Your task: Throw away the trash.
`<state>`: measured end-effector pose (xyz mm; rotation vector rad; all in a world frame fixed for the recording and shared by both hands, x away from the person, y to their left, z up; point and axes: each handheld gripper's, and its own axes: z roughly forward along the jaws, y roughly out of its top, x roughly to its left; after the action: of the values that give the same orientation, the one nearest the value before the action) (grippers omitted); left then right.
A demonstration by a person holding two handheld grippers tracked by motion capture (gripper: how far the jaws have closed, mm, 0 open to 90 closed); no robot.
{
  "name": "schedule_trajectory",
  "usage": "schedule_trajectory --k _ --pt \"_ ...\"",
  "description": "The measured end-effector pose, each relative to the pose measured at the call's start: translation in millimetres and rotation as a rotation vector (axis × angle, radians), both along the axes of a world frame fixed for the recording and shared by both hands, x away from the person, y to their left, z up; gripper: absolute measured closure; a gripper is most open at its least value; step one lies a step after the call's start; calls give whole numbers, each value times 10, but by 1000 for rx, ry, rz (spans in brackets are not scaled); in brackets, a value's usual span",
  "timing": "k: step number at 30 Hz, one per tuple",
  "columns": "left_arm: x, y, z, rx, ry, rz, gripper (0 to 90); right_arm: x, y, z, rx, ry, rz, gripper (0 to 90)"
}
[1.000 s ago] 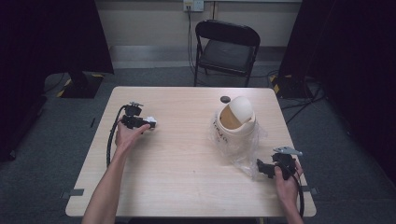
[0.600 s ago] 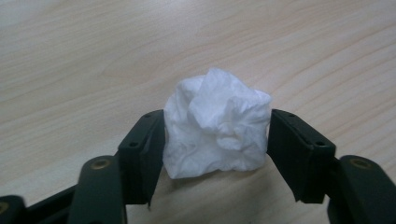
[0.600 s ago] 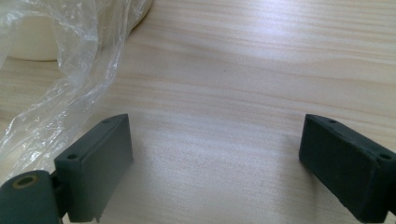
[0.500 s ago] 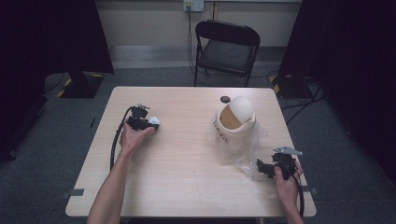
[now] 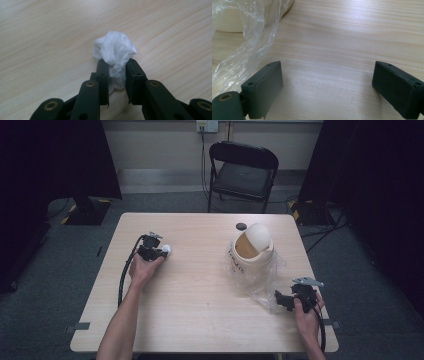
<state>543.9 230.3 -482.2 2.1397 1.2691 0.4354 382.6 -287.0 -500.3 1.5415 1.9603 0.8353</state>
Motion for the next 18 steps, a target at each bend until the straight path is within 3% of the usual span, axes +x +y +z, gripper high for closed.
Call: schedule_trajectory --k 4,7,11,18 --pt "-13 20 -10 -25 -11 -1 765 1 -1 0 0 0 2 86" --pt "-35 -15 20 -19 -17 -16 770 2 -3 0 -1 -1 4 87" --pt "-67 -52 49 -62 -18 -20 770 3 -3 -1 -1 -1 4 87" --pt "-148 -111 132 -88 -45 -54 772 4 -4 -1 -2 -1 6 87"
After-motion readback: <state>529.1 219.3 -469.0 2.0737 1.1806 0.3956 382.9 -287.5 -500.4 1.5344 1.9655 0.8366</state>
